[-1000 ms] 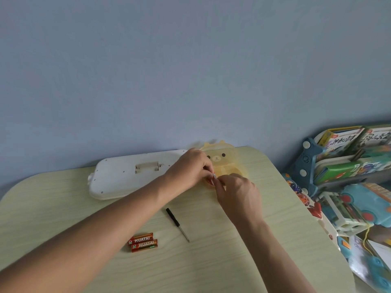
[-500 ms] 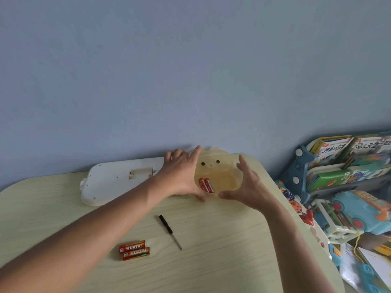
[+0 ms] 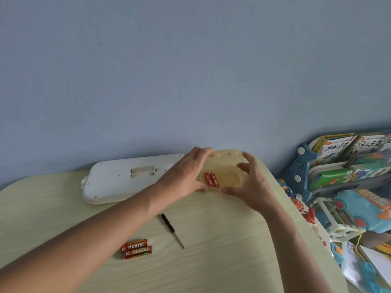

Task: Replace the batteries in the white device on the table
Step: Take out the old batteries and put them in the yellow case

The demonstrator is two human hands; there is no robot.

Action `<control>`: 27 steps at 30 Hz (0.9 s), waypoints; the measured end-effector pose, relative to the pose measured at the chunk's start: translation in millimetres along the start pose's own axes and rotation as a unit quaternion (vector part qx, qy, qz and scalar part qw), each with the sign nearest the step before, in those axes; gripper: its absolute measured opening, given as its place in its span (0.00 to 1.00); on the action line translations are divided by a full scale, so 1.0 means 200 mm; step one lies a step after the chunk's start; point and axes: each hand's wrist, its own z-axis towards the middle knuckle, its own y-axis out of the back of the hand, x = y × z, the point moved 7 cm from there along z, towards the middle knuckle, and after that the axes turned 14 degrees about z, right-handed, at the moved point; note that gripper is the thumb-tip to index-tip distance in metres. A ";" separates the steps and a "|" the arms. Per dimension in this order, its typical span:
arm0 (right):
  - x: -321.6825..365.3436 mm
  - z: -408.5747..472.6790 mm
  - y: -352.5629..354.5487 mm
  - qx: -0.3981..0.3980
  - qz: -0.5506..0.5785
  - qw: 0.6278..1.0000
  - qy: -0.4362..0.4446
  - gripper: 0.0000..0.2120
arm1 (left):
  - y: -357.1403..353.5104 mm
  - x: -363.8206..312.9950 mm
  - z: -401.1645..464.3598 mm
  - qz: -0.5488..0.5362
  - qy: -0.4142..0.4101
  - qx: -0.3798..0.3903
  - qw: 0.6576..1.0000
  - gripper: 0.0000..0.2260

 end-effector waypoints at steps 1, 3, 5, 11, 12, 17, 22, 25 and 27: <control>-0.01 0.00 0.01 -0.008 0.000 1.000 0.001 0.53 | 0.00 -0.02 -0.01 -0.004 -0.015 -0.004 1.000 0.40; -0.02 -0.02 0.01 -0.017 -0.006 1.000 0.003 0.49 | 0.00 -0.05 -0.04 0.007 -0.045 -0.019 0.999 0.34; -0.03 -0.04 0.02 -0.026 -0.026 0.999 0.015 0.45 | -0.01 -0.08 -0.05 0.017 -0.065 -0.038 0.997 0.30; -0.04 -0.11 0.02 -0.030 -0.045 0.998 0.017 0.40 | -0.03 -0.08 -0.09 -0.005 -0.064 -0.047 0.997 0.25; -0.03 -0.11 0.02 -0.030 -0.037 0.999 0.016 0.39 | -0.03 -0.07 -0.08 -0.022 -0.052 -0.042 0.998 0.24; -0.01 -0.10 0.03 -0.040 -0.011 0.999 -0.021 0.31 | 0.00 -0.05 -0.01 -0.086 0.014 -0.034 0.996 0.17; -0.02 -0.10 0.04 -0.056 -0.019 0.998 -0.024 0.29 | -0.05 -0.03 0.02 -0.084 0.033 -0.033 0.995 0.13; -0.02 -0.09 0.04 -0.054 -0.020 0.998 -0.018 0.29 | -0.05 -0.04 0.02 -0.082 0.034 -0.033 0.996 0.13; -0.02 -0.09 0.03 -0.050 -0.032 0.998 -0.015 0.30 | -0.03 -0.05 0.01 -0.078 0.026 -0.015 0.997 0.14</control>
